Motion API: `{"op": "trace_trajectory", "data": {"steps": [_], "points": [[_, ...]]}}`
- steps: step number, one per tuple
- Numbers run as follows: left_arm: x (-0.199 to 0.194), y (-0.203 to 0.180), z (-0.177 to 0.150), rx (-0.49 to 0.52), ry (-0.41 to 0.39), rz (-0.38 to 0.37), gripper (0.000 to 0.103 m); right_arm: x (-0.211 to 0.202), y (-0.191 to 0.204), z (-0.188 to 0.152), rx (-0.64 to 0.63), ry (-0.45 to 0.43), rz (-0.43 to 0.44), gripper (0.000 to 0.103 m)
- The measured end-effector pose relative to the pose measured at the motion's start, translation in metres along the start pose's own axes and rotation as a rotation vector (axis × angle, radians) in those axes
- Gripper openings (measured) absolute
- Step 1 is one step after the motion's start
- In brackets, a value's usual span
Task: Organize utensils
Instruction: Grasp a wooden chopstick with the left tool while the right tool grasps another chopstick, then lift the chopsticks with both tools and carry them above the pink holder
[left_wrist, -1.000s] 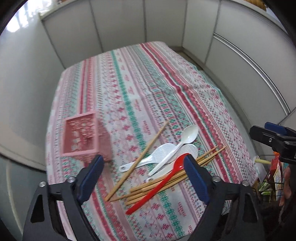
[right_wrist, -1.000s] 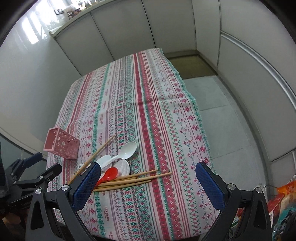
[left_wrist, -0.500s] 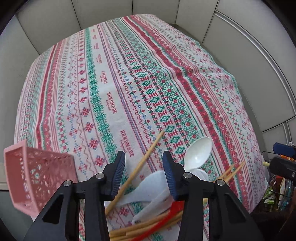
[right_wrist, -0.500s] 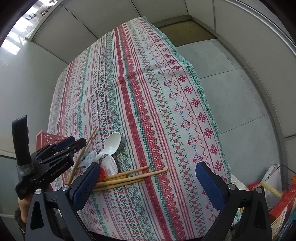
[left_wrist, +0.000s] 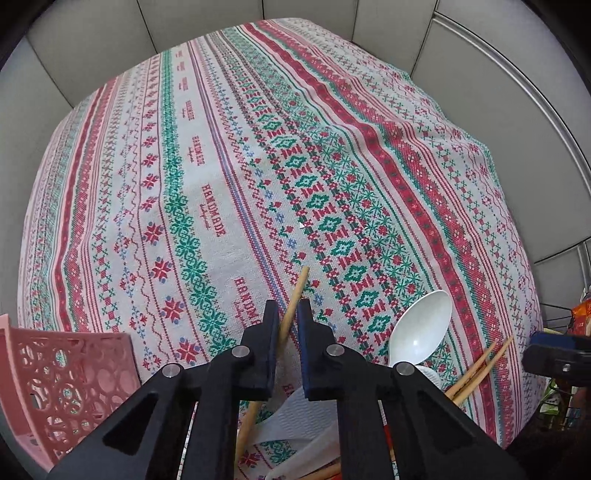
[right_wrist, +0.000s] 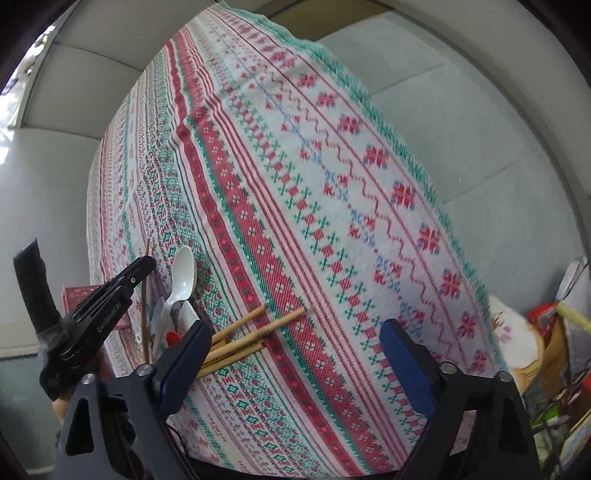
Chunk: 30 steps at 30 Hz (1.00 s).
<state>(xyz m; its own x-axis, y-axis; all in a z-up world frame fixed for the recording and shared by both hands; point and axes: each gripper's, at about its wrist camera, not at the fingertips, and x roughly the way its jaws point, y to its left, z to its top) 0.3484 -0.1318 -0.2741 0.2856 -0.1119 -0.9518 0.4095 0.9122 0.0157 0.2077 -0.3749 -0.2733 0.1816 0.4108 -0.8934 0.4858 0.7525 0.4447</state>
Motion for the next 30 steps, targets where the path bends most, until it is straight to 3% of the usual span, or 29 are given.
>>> {"op": "trace_trajectory", "data": {"steps": [4, 9, 11, 24, 30], "points": [[-0.021, 0.001, -0.004, 0.002, -0.045, -0.001, 0.01, 0.002, -0.006, -0.002, 0.06, -0.012, 0.026, 0.072], [-0.048, 0.006, -0.013, -0.002, -0.087, -0.017, 0.005, -0.005, -0.018, -0.003, 0.136, -0.054, 0.018, 0.041], [-0.061, 0.008, -0.018, -0.004, -0.114, -0.027, 0.005, -0.006, -0.019, -0.004, 0.158, -0.06, 0.011, 0.034], [-0.117, 0.025, -0.05, -0.02, -0.228, -0.056, 0.005, -0.004, -0.013, -0.018, 0.26, -0.149, -0.064, 0.014], [-0.135, 0.032, -0.064, -0.03, -0.256, -0.063, 0.005, -0.004, 0.002, -0.02, 0.266, -0.194, -0.185, 0.012]]}}
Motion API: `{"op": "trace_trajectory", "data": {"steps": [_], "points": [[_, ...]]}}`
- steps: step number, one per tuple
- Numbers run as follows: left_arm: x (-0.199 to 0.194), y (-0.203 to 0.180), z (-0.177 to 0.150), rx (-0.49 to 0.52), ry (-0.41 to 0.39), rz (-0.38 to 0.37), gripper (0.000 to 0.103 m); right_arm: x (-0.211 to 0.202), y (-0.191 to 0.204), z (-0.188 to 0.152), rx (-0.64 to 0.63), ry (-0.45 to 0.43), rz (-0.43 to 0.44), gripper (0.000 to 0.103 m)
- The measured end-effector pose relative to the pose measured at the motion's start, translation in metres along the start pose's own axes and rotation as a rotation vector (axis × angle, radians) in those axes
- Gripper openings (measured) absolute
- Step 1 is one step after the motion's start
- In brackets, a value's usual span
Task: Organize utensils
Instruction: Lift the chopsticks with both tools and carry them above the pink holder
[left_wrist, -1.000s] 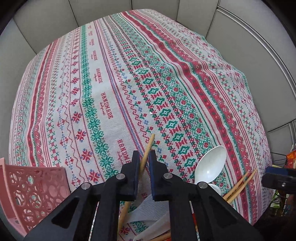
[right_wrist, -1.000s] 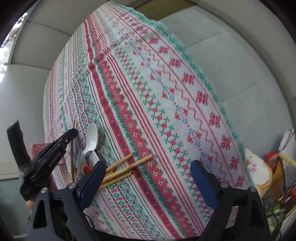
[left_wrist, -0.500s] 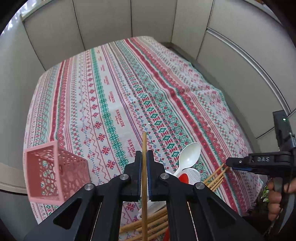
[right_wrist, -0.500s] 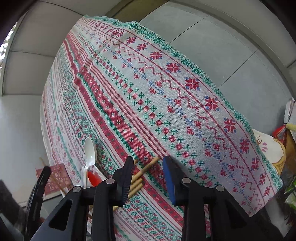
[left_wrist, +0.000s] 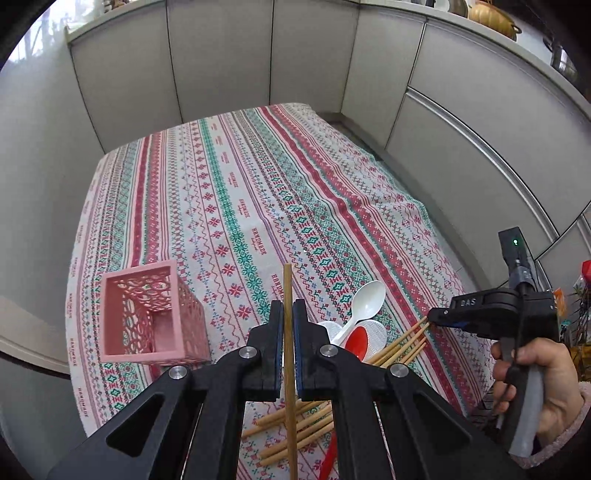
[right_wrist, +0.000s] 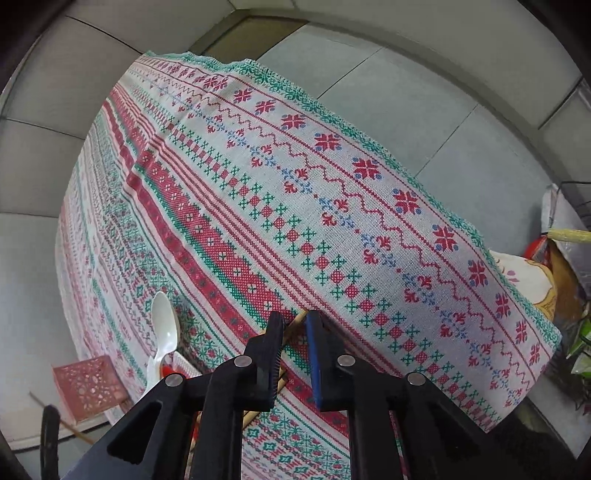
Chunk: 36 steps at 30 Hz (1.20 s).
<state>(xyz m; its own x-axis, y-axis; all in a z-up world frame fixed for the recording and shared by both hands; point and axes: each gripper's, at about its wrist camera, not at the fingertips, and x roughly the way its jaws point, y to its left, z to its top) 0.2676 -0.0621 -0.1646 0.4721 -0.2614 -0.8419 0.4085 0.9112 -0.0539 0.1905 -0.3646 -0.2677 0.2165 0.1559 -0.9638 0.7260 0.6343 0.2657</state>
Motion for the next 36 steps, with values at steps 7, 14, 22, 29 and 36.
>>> {"op": "trace_trajectory", "data": {"steps": [7, 14, 22, 29, 36], "points": [[-0.019, 0.0, -0.005, -0.002, -0.036, 0.002, 0.005, 0.001, 0.034, -0.016, -0.046, -0.111, -0.196, 0.018], [-0.036, 0.014, -0.012, -0.016, -0.071, 0.025, 0.005, 0.0, 0.038, -0.01, 0.009, -0.17, -0.139, 0.01], [-0.052, 0.04, -0.018, -0.064, -0.107, 0.044, 0.005, -0.013, 0.008, 0.005, 0.11, -0.14, 0.099, 0.006], [-0.069, 0.058, -0.017, -0.115, -0.15, 0.051, 0.005, -0.078, 0.027, -0.007, -0.043, -0.247, 0.192, 0.005], [-0.098, 0.062, -0.015, -0.149, -0.229, 0.05, 0.005, -0.141, 0.063, -0.031, -0.228, -0.407, 0.249, 0.004]]}}
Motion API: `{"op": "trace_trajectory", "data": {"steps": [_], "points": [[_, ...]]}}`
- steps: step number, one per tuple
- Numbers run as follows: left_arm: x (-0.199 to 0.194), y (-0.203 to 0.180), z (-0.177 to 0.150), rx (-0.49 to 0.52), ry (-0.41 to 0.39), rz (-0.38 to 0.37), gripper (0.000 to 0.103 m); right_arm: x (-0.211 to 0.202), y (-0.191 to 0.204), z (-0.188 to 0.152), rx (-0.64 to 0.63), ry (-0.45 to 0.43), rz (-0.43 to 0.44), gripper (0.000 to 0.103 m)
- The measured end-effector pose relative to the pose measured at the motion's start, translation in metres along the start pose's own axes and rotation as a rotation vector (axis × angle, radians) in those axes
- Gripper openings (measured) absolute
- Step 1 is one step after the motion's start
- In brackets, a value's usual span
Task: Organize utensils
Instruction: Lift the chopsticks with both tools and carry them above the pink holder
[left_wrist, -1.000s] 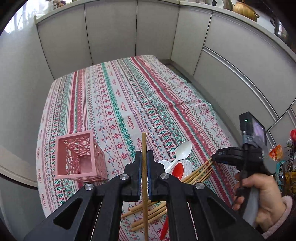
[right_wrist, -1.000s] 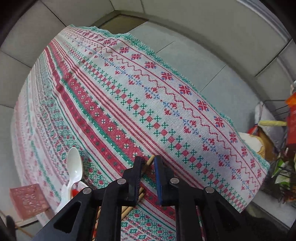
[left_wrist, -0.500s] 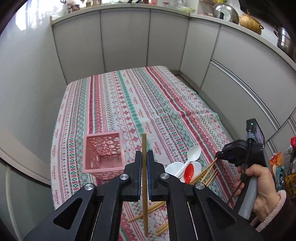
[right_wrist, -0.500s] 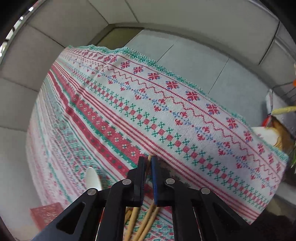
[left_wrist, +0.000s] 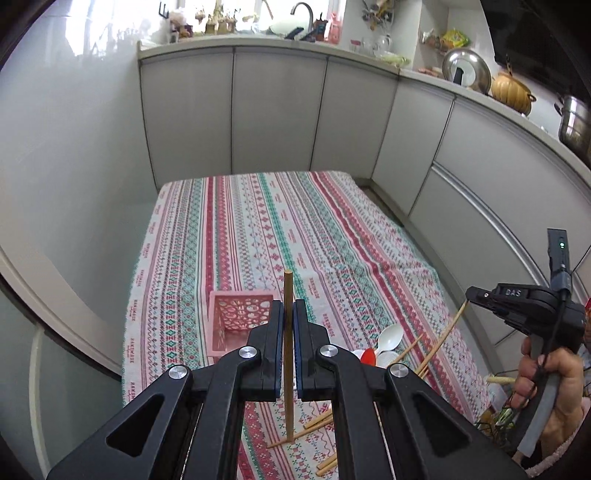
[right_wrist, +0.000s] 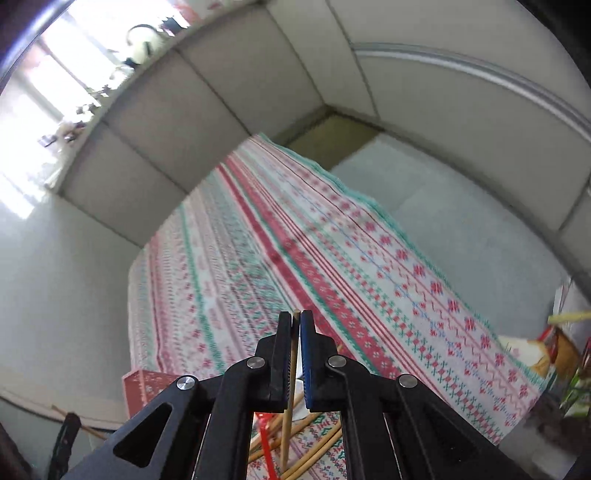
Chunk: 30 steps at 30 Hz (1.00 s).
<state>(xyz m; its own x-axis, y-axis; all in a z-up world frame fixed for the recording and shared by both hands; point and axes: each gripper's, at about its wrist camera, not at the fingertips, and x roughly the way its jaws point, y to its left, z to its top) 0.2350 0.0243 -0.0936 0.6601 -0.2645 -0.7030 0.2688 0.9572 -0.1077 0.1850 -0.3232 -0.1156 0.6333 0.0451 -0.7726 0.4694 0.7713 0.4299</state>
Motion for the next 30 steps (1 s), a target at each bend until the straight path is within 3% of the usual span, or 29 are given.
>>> {"op": "trace_trajectory", "data": {"steps": [6, 12, 17, 24, 30], "points": [[-0.028, 0.004, 0.012, -0.039, -0.091, -0.002, 0.005, -0.042, 0.031, 0.003, -0.094, -0.094, 0.087, 0.004], [-0.071, 0.015, 0.025, -0.096, -0.231, 0.002, 0.005, -0.077, 0.062, 0.007, -0.163, -0.193, 0.169, 0.004], [-0.096, 0.029, 0.033, -0.158, -0.371, 0.071, 0.005, -0.099, 0.085, 0.008, -0.192, -0.265, 0.233, 0.004], [-0.079, 0.041, 0.039, -0.16, -0.435, 0.134, 0.005, -0.099, 0.113, 0.005, -0.209, -0.284, 0.351, 0.004], [-0.034, 0.045, 0.04, -0.098, -0.393, 0.16, 0.005, -0.074, 0.137, -0.004, -0.241, -0.25, 0.447, 0.004]]}}
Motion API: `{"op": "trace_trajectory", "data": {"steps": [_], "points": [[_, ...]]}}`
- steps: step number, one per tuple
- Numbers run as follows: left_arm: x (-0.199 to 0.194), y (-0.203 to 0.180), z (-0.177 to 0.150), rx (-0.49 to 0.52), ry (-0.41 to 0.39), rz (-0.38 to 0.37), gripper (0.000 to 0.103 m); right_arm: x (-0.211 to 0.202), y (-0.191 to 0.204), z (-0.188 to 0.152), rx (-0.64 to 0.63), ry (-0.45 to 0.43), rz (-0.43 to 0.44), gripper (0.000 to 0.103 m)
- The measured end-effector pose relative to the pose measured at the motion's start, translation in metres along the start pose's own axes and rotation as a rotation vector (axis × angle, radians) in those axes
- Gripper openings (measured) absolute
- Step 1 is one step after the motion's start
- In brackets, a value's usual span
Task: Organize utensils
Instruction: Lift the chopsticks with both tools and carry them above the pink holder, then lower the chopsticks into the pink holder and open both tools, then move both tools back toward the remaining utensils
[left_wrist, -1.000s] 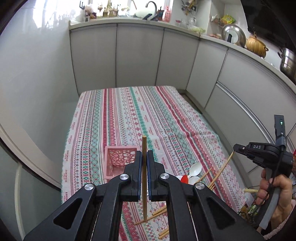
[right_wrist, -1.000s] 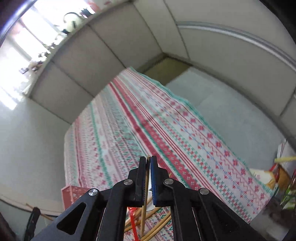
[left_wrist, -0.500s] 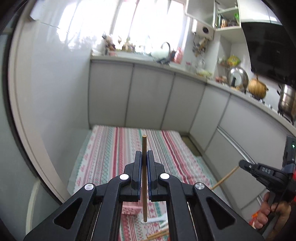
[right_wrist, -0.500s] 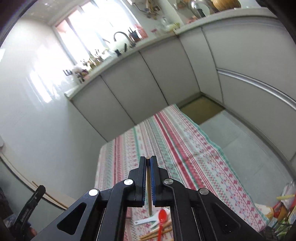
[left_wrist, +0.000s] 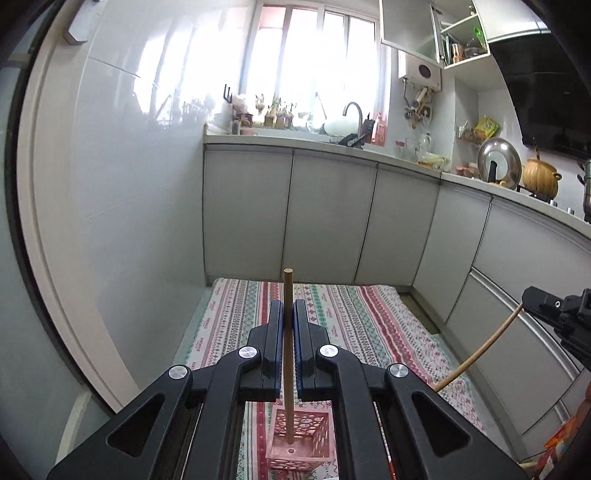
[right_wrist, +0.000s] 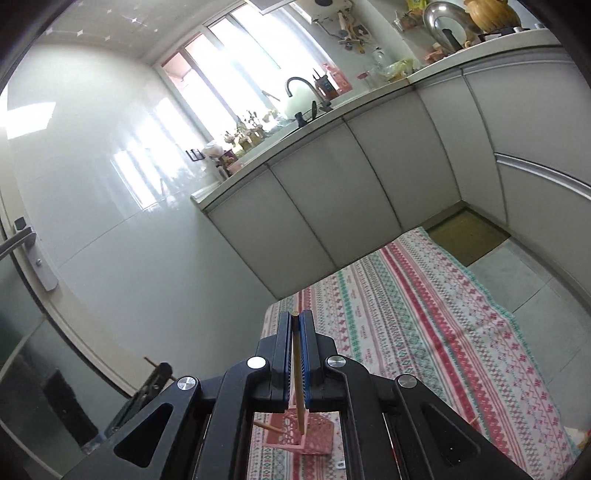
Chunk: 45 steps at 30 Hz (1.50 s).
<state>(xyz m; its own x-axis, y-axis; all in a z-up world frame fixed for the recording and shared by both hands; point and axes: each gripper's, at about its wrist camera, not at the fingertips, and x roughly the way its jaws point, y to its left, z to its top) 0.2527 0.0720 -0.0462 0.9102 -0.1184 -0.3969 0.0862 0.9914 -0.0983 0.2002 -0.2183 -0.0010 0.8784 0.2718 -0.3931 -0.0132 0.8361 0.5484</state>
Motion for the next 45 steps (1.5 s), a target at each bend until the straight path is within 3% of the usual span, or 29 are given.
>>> {"op": "trace_trajectory", "data": {"steps": [7, 13, 19, 21, 22, 23, 25, 26, 27, 28, 29, 30, 34, 37, 39, 45], "points": [[0.032, -0.003, -0.019, 0.069, 0.032, -0.016, 0.005, 0.041, 0.018, -0.026, -0.101, 0.029, 0.01, 0.004], [0.054, -0.007, -0.034, 0.099, 0.093, -0.032, 0.005, 0.072, 0.022, -0.05, -0.153, 0.107, -0.01, 0.004], [0.061, -0.009, -0.035, 0.085, 0.129, -0.069, 0.006, 0.084, 0.022, -0.058, -0.174, 0.17, -0.004, 0.006], [0.06, -0.011, -0.033, 0.083, 0.143, -0.076, 0.007, 0.082, 0.022, -0.057, -0.171, 0.179, 0.004, 0.018], [0.06, -0.013, -0.032, 0.084, 0.151, -0.072, 0.007, 0.08, 0.022, -0.056, -0.17, 0.178, 0.006, 0.019], [0.058, -0.014, -0.031, 0.084, 0.157, -0.075, 0.011, 0.077, 0.022, -0.054, -0.171, 0.177, 0.005, 0.019], [0.053, -0.016, -0.029, 0.084, 0.168, -0.075, 0.028, 0.071, 0.022, -0.05, -0.172, 0.176, -0.003, 0.02], [0.05, -0.016, -0.028, 0.084, 0.177, -0.074, 0.043, 0.068, 0.021, -0.048, -0.169, 0.178, -0.006, 0.022], [0.047, -0.017, -0.027, 0.081, 0.184, -0.073, 0.052, 0.064, 0.019, -0.045, -0.165, 0.179, -0.01, 0.027], [0.044, -0.017, -0.026, 0.079, 0.195, -0.069, 0.054, 0.059, 0.017, -0.042, -0.16, 0.178, -0.014, 0.031], [0.04, -0.016, -0.026, 0.077, 0.209, -0.069, 0.055, 0.054, 0.015, -0.039, -0.155, 0.175, -0.016, 0.045], [0.036, -0.016, -0.025, 0.071, 0.225, -0.071, 0.056, 0.048, 0.012, -0.037, -0.153, 0.17, -0.019, 0.051], [0.018, -0.011, -0.025, 0.046, 0.29, -0.073, 0.067, 0.029, 0.002, -0.027, -0.156, 0.201, -0.056, 0.051], [0.007, -0.008, -0.03, 0.028, 0.358, -0.087, 0.072, 0.017, -0.014, -0.025, -0.139, 0.236, -0.093, 0.059], [0.0, -0.009, -0.037, 0.025, 0.409, -0.09, 0.083, 0.012, -0.023, -0.025, -0.136, 0.266, -0.125, 0.064], [-0.009, -0.016, -0.067, 0.066, 0.578, -0.096, 0.085, 0.006, -0.056, -0.04, -0.118, 0.397, -0.187, 0.076]]}}
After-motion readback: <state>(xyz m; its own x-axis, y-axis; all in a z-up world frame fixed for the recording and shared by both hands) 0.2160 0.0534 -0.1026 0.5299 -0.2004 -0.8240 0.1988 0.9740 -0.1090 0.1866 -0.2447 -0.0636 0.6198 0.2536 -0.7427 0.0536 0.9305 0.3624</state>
